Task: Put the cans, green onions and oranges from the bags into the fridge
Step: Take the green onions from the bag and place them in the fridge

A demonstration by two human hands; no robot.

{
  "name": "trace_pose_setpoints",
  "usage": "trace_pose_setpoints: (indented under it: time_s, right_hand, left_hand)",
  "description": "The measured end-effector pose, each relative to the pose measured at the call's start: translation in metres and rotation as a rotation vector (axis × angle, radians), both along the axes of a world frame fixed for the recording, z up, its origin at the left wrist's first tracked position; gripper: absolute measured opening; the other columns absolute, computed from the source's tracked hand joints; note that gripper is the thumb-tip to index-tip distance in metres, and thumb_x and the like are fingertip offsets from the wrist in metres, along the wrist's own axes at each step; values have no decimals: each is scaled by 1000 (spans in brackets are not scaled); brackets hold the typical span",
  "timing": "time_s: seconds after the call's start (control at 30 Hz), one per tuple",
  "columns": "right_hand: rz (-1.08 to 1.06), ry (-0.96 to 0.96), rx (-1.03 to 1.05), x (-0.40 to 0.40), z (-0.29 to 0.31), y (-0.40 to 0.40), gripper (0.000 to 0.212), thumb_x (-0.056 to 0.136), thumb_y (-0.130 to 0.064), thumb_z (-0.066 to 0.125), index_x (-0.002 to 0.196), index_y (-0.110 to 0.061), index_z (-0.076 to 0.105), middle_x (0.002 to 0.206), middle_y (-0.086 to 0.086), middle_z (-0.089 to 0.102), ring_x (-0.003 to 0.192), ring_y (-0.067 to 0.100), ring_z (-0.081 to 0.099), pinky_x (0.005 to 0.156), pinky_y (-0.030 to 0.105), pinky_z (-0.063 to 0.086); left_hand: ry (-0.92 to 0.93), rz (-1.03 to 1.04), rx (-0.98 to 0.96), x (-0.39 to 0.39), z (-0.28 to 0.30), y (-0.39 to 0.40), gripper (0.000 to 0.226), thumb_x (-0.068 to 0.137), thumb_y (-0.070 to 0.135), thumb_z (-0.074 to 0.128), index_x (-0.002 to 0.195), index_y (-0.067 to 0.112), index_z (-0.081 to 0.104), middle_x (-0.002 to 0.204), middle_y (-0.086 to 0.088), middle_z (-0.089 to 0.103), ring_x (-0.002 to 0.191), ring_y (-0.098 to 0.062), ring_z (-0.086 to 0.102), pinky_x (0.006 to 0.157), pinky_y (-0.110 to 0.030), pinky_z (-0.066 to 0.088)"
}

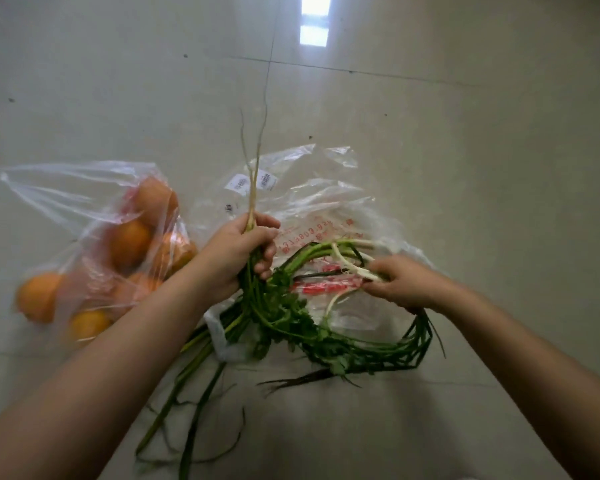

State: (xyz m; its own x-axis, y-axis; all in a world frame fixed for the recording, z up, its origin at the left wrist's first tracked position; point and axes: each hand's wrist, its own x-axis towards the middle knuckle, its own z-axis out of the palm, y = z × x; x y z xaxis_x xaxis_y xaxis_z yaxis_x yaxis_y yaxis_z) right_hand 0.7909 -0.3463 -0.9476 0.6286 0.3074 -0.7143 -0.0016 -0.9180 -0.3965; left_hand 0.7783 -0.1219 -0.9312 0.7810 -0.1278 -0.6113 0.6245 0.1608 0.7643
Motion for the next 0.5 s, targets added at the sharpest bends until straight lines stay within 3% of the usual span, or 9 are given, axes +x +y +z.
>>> trace_pose_setpoints:
  time_s: [0.1, 0.17, 0.2, 0.23, 0.3, 0.33, 0.4, 0.47, 0.5]
  right_hand:
    - [106, -134, 101, -4, 2, -4, 22, 90, -27, 55, 68, -23, 54, 67, -7, 51, 60, 6, 46, 58, 23, 37]
    - [38, -289, 268, -10, -2, -3, 19, 87, -24, 59, 68, -23, 61, 94, -3, 58, 86, 11, 55, 80, 31, 48]
    - [-34, -351, 369, -12, -1, -2, 15, 86, -25, 59, 73, -20, 65, 111, -5, 51, 102, 12, 51, 93, 31, 46]
    - [-104, -398, 441, -13, 1, -2, 18, 85, -27, 57, 79, -15, 68, 123, -9, 40, 115, 9, 43, 100, 23, 40]
    - [-247, -368, 544, -10, 10, -1, 26, 89, -27, 50, 91, -8, 67, 131, -19, 30, 116, -6, 39, 93, -2, 31]
    - [-341, -305, 617, -8, 15, 1, 22, 94, -24, 46, 94, -12, 65, 129, -18, 38, 108, -13, 44, 87, -6, 35]
    - [-539, -197, 811, 0, 22, 5, 31, 97, -19, 36, 85, -15, 64, 96, -12, 68, 82, -10, 61, 87, 10, 49]
    - [-699, -203, 910, 10, 23, 6, 44, 97, -21, 33, 60, -14, 54, 48, -7, 60, 50, 2, 60, 75, 27, 56]
    - [-751, -210, 921, 15, 23, 5, 45, 97, -22, 34, 55, -15, 47, 38, -5, 51, 39, 4, 51, 62, 29, 55]
  left_hand:
    - [-45, -65, 16, 0, 0, -1, 19, 93, -2, 42, 81, 10, 50, 35, 1, 44, 27, -5, 37, 32, -14, 35]
    - [-55, -58, 37, 0, 0, 1, 20, 93, -3, 43, 80, 9, 50, 33, 1, 42, 27, -5, 37, 32, -13, 35]
    - [-53, -52, 42, 0, 1, 1, 21, 93, -3, 43, 79, 9, 51, 33, 1, 42, 26, -5, 36, 32, -13, 35]
    - [-51, -52, 47, 0, 1, 3, 21, 94, -3, 42, 79, 9, 51, 32, 1, 41, 26, -4, 36, 32, -12, 35]
    - [-47, -48, 45, -1, 2, 4, 22, 95, -3, 40, 80, 9, 51, 32, 1, 41, 25, -5, 36, 31, -12, 34]
    - [-44, -41, 38, -1, 3, 4, 23, 95, -3, 40, 80, 9, 51, 31, 1, 40, 25, -5, 35, 31, -12, 34]
    - [-38, -28, 32, 0, 5, 1, 24, 95, -4, 38, 79, 9, 51, 31, 1, 40, 24, -5, 35, 30, -13, 33]
    - [-33, -44, 55, 3, 9, -2, 25, 96, -2, 38, 79, 9, 51, 31, 1, 40, 24, -5, 35, 30, -13, 33]
    - [-24, -57, 79, 5, 11, -4, 24, 96, -1, 39, 78, 10, 52, 31, 1, 40, 24, -5, 35, 30, -12, 33]
